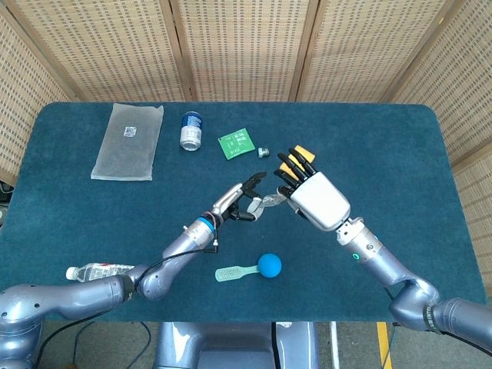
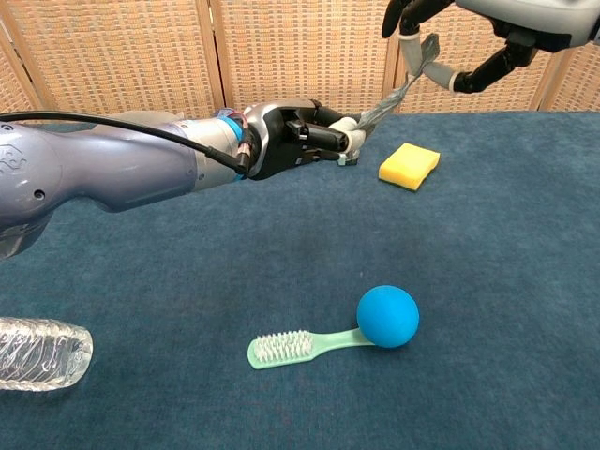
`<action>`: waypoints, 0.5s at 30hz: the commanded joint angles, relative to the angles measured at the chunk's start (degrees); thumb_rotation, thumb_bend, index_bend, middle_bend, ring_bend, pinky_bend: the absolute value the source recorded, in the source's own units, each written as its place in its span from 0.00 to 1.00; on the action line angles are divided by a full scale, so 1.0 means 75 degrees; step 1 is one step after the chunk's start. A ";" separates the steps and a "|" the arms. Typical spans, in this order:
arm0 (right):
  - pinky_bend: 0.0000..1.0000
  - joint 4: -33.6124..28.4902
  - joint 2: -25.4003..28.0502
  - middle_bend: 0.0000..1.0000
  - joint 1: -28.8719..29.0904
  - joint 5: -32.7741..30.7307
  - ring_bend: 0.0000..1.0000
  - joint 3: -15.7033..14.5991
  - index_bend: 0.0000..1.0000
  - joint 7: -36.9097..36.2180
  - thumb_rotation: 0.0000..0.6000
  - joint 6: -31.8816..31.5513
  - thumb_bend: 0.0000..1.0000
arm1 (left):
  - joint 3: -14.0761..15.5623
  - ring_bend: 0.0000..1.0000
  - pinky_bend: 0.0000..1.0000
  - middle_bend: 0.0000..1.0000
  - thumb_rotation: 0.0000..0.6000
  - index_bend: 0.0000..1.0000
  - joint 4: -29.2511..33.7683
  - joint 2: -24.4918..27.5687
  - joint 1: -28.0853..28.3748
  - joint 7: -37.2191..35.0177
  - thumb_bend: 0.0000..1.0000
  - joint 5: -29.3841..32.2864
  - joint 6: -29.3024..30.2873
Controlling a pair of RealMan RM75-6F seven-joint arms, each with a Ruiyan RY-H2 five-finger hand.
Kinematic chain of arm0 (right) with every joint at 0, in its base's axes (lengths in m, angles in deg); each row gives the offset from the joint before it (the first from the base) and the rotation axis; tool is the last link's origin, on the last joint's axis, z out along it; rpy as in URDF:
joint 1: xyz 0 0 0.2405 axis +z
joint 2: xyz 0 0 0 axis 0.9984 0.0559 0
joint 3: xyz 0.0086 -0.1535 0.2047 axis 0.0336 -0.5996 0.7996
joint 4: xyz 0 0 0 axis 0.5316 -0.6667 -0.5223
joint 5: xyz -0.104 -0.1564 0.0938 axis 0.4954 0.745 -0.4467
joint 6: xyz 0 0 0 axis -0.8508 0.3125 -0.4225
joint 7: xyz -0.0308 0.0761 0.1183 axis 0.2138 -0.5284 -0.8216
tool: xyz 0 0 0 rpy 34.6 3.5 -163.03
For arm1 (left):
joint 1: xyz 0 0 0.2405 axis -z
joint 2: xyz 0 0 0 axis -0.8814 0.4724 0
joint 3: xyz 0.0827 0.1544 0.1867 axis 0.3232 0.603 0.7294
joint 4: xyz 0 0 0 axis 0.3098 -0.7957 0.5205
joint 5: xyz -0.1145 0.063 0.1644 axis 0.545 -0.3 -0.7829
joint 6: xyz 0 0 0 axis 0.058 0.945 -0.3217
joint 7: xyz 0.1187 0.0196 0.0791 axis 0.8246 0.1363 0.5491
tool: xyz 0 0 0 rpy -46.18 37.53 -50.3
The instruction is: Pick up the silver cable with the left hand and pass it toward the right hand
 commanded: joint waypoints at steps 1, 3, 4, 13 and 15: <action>0.00 0.0104 0.0007 0.36 -0.0019 0.0064 0.07 -0.0007 0.83 0.0038 1.00 -0.0097 0.66 | 0.0012 0.00 0.00 0.00 1.00 0.89 -0.0031 0.0068 -0.0067 -0.0046 0.76 -0.0011 -0.0012; 0.00 0.0148 0.0023 0.37 -0.0027 0.0090 0.07 -0.0012 0.83 0.0066 1.00 -0.0140 0.66 | 0.0026 0.00 0.00 0.00 1.00 0.89 -0.0033 0.0140 -0.0127 -0.0076 0.75 -0.0048 -0.0016; 0.00 0.0156 0.0028 0.37 -0.0028 0.0098 0.07 -0.0013 0.83 0.0074 1.00 -0.0150 0.66 | 0.0029 0.00 0.00 0.00 1.00 0.89 -0.0028 0.0160 -0.0144 -0.0087 0.75 -0.0061 -0.0017; 0.00 0.0318 0.0260 0.37 -0.0148 0.0049 0.07 0.0048 0.83 0.0288 1.00 -0.0363 0.66 | 0.0091 0.00 0.00 0.00 1.00 0.89 -0.0083 0.0755 -0.0548 -0.0218 0.76 -0.0177 0.0011; 0.00 0.0339 0.0308 0.37 -0.0184 -0.0005 0.07 0.0066 0.83 0.0281 1.00 -0.0393 0.66 | 0.0105 0.00 0.00 0.00 1.00 0.89 -0.0102 0.0903 -0.0645 -0.0246 0.76 -0.0194 0.0021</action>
